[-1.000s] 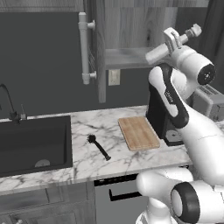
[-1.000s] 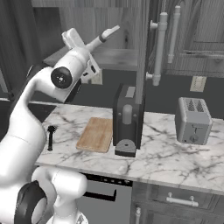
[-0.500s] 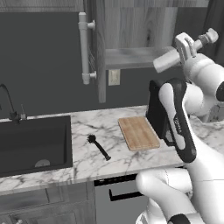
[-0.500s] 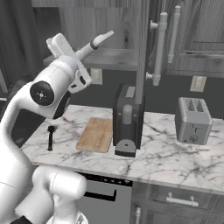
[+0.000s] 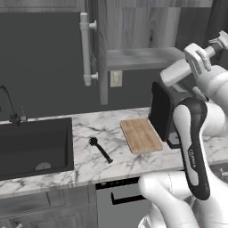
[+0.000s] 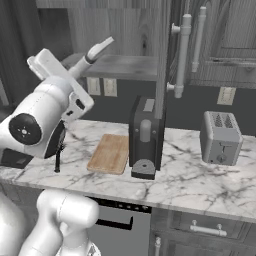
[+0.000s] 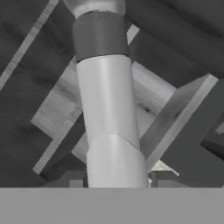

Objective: Grab the spray bottle from the cabinet, then place it next to the cutting board for sanitizing. Then grab the dish brush from the countertop next to the sink and place it next to the cutting board.

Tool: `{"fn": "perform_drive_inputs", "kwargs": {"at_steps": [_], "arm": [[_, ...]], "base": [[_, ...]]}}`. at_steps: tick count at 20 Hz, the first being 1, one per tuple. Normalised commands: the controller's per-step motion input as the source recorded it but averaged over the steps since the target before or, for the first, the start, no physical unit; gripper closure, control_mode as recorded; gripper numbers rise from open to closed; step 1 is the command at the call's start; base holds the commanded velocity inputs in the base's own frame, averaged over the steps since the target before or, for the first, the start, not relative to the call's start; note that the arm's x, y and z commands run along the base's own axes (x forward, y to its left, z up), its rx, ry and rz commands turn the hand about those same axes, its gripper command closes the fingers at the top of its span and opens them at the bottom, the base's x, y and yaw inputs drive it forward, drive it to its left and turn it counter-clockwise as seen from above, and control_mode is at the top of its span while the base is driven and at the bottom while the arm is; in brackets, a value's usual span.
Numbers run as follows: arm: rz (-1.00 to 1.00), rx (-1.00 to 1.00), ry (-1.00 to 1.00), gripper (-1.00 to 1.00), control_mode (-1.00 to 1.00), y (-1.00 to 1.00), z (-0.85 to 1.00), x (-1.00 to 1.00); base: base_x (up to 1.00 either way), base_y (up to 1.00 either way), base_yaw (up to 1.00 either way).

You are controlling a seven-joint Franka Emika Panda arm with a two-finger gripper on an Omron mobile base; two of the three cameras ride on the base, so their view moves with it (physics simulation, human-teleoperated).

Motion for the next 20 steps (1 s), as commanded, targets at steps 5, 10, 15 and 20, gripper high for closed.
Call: {"fn": "perform_drive_inputs", "kwargs": {"at_steps": [5, 10, 15, 20], "arm": [[0.16, -0.24, -0.01, 1.00, -1.00, 0.29, -0.36, -0.60], [0.15, -0.19, -0.03, 1.00, -1.00, 0.33, -0.44, -0.45], [0.12, -0.21, 0.00, 1.00, -1.00, 0.40, -0.47, -0.23], [0.06, -0.17, 0.00, 1.00, -1.00, 0.28, -0.56, -0.11]], "base": [[0.00, 0.00, 0.00], [0.00, 0.00, 0.00], [0.00, 0.00, 0.00], [0.00, 0.00, 0.00]]}}
